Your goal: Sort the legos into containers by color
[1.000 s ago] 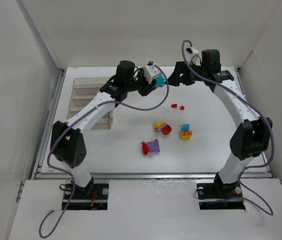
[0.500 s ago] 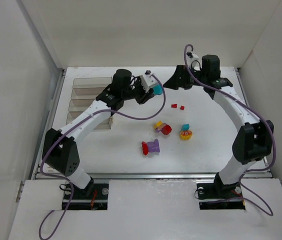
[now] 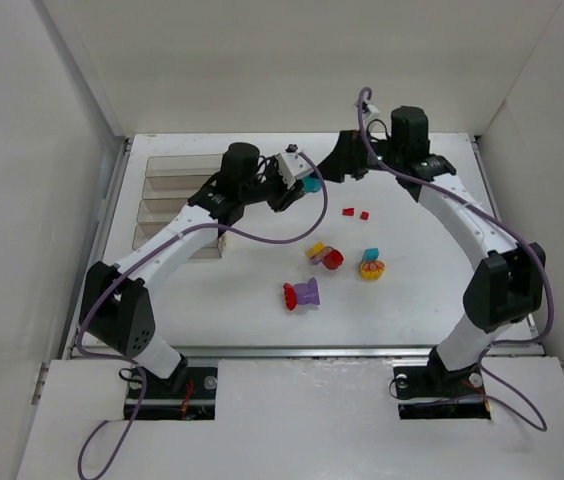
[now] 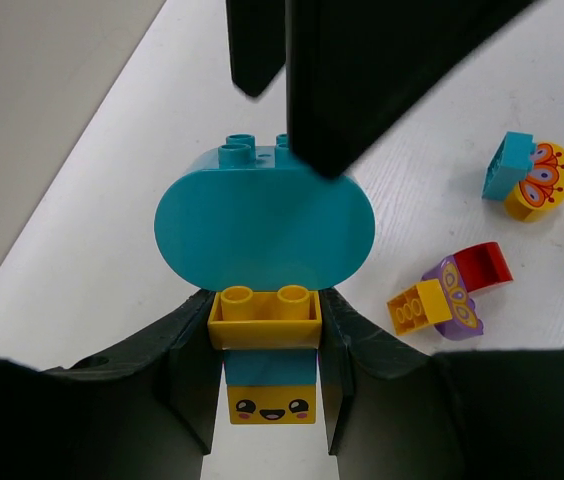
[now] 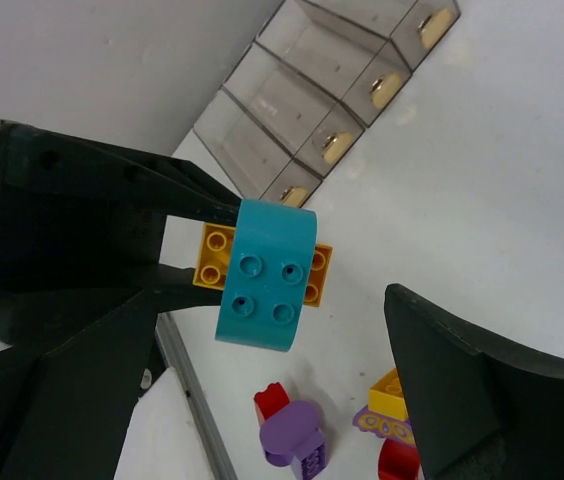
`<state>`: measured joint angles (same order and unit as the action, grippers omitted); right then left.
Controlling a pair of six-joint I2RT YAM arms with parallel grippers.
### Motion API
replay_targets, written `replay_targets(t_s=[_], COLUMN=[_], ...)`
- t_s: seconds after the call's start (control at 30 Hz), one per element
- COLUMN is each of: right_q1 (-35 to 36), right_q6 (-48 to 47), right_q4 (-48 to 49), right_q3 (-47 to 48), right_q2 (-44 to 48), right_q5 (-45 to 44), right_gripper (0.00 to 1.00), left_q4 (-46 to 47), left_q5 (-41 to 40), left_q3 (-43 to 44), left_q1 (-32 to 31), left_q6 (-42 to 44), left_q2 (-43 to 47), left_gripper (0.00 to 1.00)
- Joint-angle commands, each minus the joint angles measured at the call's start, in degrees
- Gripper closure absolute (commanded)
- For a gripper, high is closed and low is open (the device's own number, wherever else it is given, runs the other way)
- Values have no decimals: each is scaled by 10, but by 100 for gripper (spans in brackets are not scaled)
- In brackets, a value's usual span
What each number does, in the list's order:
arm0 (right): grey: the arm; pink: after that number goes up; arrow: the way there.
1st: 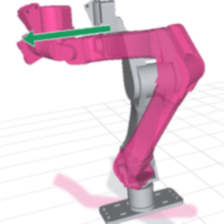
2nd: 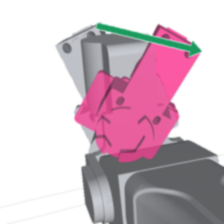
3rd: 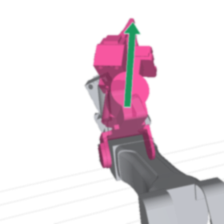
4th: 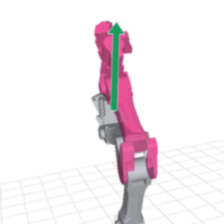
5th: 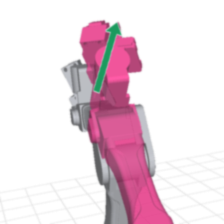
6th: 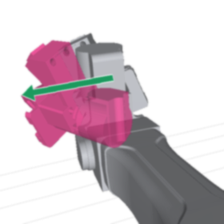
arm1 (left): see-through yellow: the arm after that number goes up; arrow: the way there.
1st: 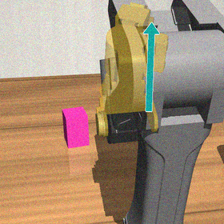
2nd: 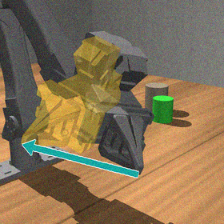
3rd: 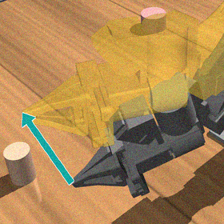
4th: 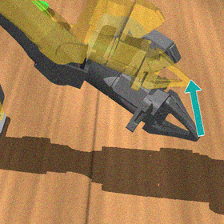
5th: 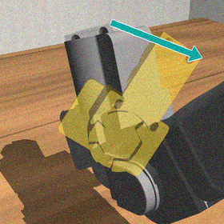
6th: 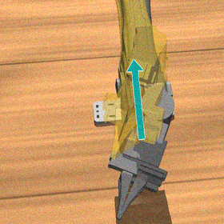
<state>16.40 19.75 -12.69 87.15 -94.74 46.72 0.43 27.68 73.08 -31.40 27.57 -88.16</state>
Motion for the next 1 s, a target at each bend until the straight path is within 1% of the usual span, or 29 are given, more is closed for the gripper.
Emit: replay_targets(t_s=[0.0,0.07,0.17,0.2,0.3,0.33,0.4,0.43,0.53,0.57,0.63,0.67,0.7,0.8,0.83,0.97], right_q1=[21,35,40,40,40,40,40,40,40,40,40,40,40,45,45,45], right_q6=[5,5,5,5,5,5,5,5,5,10,10,10,10,15,15,20], right_q4=[12,12,12,12,12,12,12,12,12,12,12,12,12,12,17,17], right_q3=[29,29,35,35,35,35,35,40,40,40,45,45,52,57,57,57], right_q2=[-25,-33,-38,-38,-38,-38,-38,-38,-44,-49,-49,-55,-55,-62,-62,-67], right_q5=[7,7,0,-6,2,2,7,7,19,19,30,30,36,42,49,60], right_gripper=[0,0,0,1,1,5,9,15,24,31,42,53,60,74,76,93], left_q4=[31,31,31,31,31,31,36,36,41,41,41,41,41,41,41,41], left_q5=[3,3,8,8,8,8,14,14,14,14,9,9,4,-3,-8,-14], left_q3=[-1,-1,-7,-7,-12,-12,-12,-12,-12,-12,-7,-7,-7,-7,-7,-1], left_q1=[0,0,0,0,0,0,0,0,0,0,0,-5,-5,-11,-11,-17], left_q6=[-2,-2,-2,-2,4,4,4,4,4,4,-2,-2,5,11,11,11], left_q2=[38,38,43,43,48,48,48,48,48,48,48,48,48,48,48,48], left_gripper=[100,100,100,100,100,100,100,100,100,100,100,100,100,100,100,100])
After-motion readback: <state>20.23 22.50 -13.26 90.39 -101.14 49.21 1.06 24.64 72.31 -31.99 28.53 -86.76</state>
